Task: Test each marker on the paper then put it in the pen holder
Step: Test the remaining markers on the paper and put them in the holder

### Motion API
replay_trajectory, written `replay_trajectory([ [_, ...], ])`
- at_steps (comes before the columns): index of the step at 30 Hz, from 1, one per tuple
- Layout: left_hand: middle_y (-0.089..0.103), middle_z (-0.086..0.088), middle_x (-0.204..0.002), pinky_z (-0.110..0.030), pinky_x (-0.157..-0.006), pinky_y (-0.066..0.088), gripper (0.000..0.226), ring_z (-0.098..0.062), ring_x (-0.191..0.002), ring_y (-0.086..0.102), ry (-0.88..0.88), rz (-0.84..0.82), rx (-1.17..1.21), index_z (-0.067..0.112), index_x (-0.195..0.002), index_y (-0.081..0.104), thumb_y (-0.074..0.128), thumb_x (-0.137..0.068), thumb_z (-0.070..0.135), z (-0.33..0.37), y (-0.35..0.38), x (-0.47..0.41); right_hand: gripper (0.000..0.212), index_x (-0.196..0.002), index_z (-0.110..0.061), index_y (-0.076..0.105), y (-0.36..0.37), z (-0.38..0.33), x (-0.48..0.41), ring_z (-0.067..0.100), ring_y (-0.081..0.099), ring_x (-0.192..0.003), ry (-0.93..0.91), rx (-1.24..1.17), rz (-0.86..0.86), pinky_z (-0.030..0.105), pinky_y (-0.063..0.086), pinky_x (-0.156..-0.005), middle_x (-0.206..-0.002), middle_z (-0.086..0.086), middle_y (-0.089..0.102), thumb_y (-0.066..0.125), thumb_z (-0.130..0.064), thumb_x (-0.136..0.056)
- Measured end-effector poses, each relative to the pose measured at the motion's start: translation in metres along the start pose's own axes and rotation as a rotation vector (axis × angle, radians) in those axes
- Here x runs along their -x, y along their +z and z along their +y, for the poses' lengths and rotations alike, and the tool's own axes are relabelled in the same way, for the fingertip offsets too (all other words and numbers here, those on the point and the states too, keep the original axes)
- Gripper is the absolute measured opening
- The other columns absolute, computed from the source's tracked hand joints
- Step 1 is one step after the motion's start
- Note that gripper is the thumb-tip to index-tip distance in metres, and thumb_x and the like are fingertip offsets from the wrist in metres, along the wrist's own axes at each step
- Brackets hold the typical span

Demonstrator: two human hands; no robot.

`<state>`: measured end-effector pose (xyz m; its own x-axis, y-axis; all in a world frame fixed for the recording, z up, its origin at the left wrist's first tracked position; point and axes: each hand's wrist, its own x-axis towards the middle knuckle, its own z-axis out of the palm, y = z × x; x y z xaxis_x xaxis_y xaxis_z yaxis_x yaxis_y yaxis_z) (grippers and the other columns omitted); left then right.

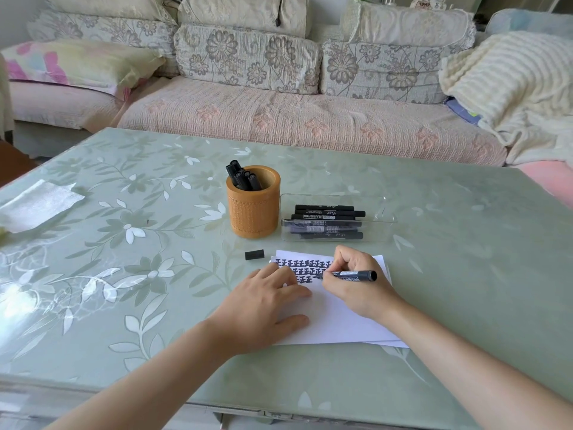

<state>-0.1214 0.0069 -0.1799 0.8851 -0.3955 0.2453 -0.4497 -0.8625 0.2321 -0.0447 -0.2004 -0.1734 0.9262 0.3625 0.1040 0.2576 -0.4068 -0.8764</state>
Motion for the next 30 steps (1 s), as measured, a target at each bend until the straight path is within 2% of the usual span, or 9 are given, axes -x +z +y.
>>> replay_trajectory([
  [4, 0.049, 0.011, -0.105, -0.019, -0.079, 0.032, 0.041, -0.013, -0.098, 0.048, 0.000, 0.006, 0.003, 0.037, -0.120, 0.057, 0.049, -0.088, 0.061, 0.0001, 0.0002, -0.0001, 0.024, -0.066, -0.013, 0.043, -0.0006, 0.0012, 0.0013, 0.014, 0.040, -0.059, -0.025, -0.019, 0.004, 0.030, 0.032, -0.054, -0.063, -0.002, 0.049, 0.065, -0.013, -0.077],
  [10, 0.049, 0.011, -0.104, -0.020, -0.079, 0.033, 0.042, -0.014, -0.097, 0.048, 0.001, 0.001, 0.013, 0.036, -0.120, 0.058, 0.049, -0.088, 0.061, -0.0002, 0.0003, -0.0004, 0.024, -0.064, -0.015, 0.044, -0.0016, 0.0015, 0.0005, 0.011, 0.038, -0.056, -0.023, -0.003, -0.044, 0.025, 0.030, -0.052, -0.059, -0.011, 0.046, 0.064, -0.013, -0.076],
  [14, 0.049, 0.011, -0.104, -0.021, -0.079, 0.034, 0.041, -0.014, -0.097, 0.048, 0.001, 0.007, 0.015, 0.036, -0.120, 0.058, 0.049, -0.087, 0.060, -0.0004, 0.0007, -0.0007, 0.021, -0.066, -0.013, 0.044, -0.0022, 0.0020, 0.0009, 0.014, 0.038, -0.057, 0.012, -0.066, -0.030, 0.030, 0.029, -0.050, -0.061, -0.006, 0.047, 0.063, -0.018, -0.074],
  [20, 0.049, 0.011, -0.105, -0.021, -0.079, 0.034, 0.042, -0.014, -0.098, 0.048, 0.001, 0.000, 0.014, 0.036, -0.120, 0.058, 0.049, -0.088, 0.061, -0.0004, 0.0007, -0.0003, 0.021, -0.064, -0.015, 0.042, -0.0011, 0.0001, 0.0018, 0.013, 0.038, -0.056, -0.021, -0.032, -0.024, 0.029, 0.029, -0.052, -0.059, -0.008, 0.045, 0.062, -0.016, -0.072],
  [25, 0.049, 0.011, -0.104, -0.020, -0.078, 0.033, 0.041, -0.014, -0.097, 0.048, 0.006, 0.015, 0.015, 0.036, -0.120, 0.058, 0.050, -0.087, 0.061, -0.0013, 0.0015, -0.0005, 0.024, -0.066, -0.015, 0.047, -0.0009, 0.0020, 0.0015, 0.010, 0.043, -0.058, -0.022, -0.019, -0.040, 0.026, 0.034, -0.055, -0.061, -0.011, 0.051, 0.066, -0.011, -0.081],
  [30, 0.049, 0.011, -0.103, -0.020, -0.078, 0.034, 0.042, -0.014, -0.096, 0.048, 0.017, 0.027, 0.020, 0.036, -0.119, 0.058, 0.050, -0.087, 0.060, -0.0018, 0.0021, -0.0007, 0.020, -0.066, -0.015, 0.047, -0.0017, 0.0014, 0.0014, 0.012, 0.041, -0.056, -0.015, -0.057, -0.066, 0.030, 0.032, -0.053, -0.060, -0.008, 0.050, 0.064, -0.017, -0.075],
])
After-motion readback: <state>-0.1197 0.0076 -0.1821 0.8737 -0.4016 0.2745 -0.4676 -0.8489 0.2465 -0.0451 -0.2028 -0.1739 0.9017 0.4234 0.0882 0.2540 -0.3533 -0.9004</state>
